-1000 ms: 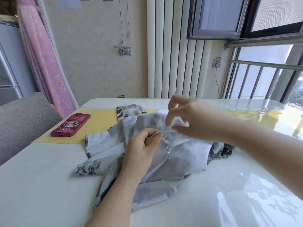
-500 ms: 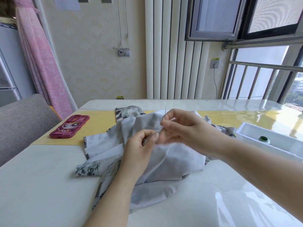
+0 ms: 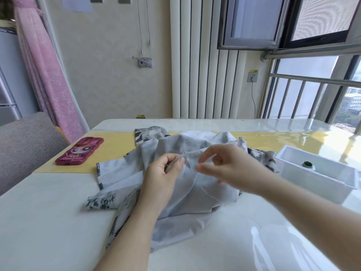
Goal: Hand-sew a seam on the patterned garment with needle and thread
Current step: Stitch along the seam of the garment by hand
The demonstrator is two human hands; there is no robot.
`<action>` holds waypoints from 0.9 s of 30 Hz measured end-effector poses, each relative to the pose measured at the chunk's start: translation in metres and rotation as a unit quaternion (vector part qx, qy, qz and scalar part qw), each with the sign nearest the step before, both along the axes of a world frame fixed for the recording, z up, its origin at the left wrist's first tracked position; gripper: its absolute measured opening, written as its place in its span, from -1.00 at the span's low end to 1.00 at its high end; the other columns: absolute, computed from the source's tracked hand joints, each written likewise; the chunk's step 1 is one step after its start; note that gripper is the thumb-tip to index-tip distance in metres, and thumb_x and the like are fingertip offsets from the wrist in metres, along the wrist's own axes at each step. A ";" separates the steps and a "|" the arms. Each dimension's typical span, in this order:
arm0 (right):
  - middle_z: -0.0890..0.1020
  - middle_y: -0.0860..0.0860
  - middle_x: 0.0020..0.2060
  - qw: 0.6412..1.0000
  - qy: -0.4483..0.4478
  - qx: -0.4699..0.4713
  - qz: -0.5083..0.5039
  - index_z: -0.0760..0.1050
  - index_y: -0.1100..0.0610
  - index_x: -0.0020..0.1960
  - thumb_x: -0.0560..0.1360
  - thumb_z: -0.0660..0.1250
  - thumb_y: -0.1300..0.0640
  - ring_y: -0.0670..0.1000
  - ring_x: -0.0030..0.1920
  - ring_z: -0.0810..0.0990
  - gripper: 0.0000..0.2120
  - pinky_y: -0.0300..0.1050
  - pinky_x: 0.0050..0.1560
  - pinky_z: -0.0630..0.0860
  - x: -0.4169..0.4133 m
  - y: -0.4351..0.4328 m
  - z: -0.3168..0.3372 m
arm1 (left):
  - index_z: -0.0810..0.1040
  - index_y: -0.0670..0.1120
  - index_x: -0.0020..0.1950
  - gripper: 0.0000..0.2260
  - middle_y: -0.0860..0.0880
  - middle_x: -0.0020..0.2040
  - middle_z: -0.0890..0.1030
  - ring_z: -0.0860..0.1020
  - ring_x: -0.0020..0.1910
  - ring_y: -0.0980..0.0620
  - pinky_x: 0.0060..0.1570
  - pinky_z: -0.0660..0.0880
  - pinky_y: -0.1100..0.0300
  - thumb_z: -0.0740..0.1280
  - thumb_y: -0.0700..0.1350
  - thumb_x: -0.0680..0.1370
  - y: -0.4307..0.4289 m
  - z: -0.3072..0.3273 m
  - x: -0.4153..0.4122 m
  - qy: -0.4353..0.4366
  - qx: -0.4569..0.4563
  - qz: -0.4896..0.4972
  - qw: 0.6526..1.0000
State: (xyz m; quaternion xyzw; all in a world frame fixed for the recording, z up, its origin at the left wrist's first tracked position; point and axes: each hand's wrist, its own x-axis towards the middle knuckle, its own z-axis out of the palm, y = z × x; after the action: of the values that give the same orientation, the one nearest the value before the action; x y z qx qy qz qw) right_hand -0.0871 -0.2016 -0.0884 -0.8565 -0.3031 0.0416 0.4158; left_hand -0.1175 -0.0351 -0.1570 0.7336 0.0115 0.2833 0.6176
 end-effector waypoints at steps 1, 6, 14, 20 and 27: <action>0.34 -0.13 -0.61 0.997 -0.070 -0.024 -0.015 0.55 0.07 -0.09 0.42 0.42 -0.02 -0.18 -0.55 0.36 -0.82 -0.38 -0.42 0.31 -0.001 0.008 -0.008 | 0.60 -0.01 -0.11 -0.95 0.21 -0.38 0.55 0.43 -0.37 0.24 -0.29 0.38 0.40 0.35 -0.11 0.54 0.000 0.000 0.000 -0.002 0.001 -0.001 1.000; 0.31 -0.09 -0.62 0.989 -0.142 0.002 -0.048 0.59 0.12 -0.24 0.44 0.42 0.04 -0.15 -0.50 0.35 -0.84 -0.32 -0.41 0.28 0.001 0.024 -0.024 | 0.61 -0.03 -0.11 -0.94 0.18 -0.32 0.61 0.50 -0.32 0.26 -0.25 0.40 0.43 0.36 -0.12 0.54 -0.001 0.002 -0.001 -0.009 0.001 -0.003 1.000; 0.29 -0.18 -0.61 0.904 0.105 0.409 0.068 0.36 0.17 -0.28 0.52 0.32 0.21 -0.18 -0.58 0.17 -0.77 -0.06 -0.28 0.55 -0.009 0.018 0.002 | 0.60 -0.06 -0.10 -0.92 0.26 -0.48 0.49 0.38 -0.47 0.27 -0.40 0.30 0.44 0.33 -0.12 0.56 0.001 0.001 0.000 -0.002 0.032 0.020 0.999; 0.15 -0.11 -0.58 0.821 0.377 0.392 0.171 0.43 0.11 -0.32 0.45 0.33 0.19 -0.15 -0.61 0.08 -0.82 -0.01 -0.17 0.64 -0.018 0.017 0.008 | 0.60 -0.04 -0.10 -0.93 0.20 -0.41 0.54 0.44 -0.40 0.26 -0.34 0.36 0.40 0.33 -0.12 0.56 0.002 0.000 -0.001 -0.002 0.024 0.023 0.999; 0.09 -0.07 -0.48 0.784 0.524 0.122 0.308 0.51 0.09 -0.24 0.49 0.35 0.16 -0.11 -0.54 0.09 -0.87 -0.06 -0.18 0.63 -0.013 -0.003 -0.006 | 0.58 0.02 -0.16 -0.90 0.22 -0.34 0.60 0.51 -0.30 0.30 -0.23 0.42 0.44 0.35 -0.13 0.55 0.001 -0.001 0.002 0.000 0.004 0.036 0.999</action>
State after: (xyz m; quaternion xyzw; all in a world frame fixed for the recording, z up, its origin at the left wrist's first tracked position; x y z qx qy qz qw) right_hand -0.0998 -0.2044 -0.0944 -0.5058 -0.2884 0.5728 0.5770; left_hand -0.1158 -0.0342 -0.1578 0.7353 0.0370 0.3051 0.6041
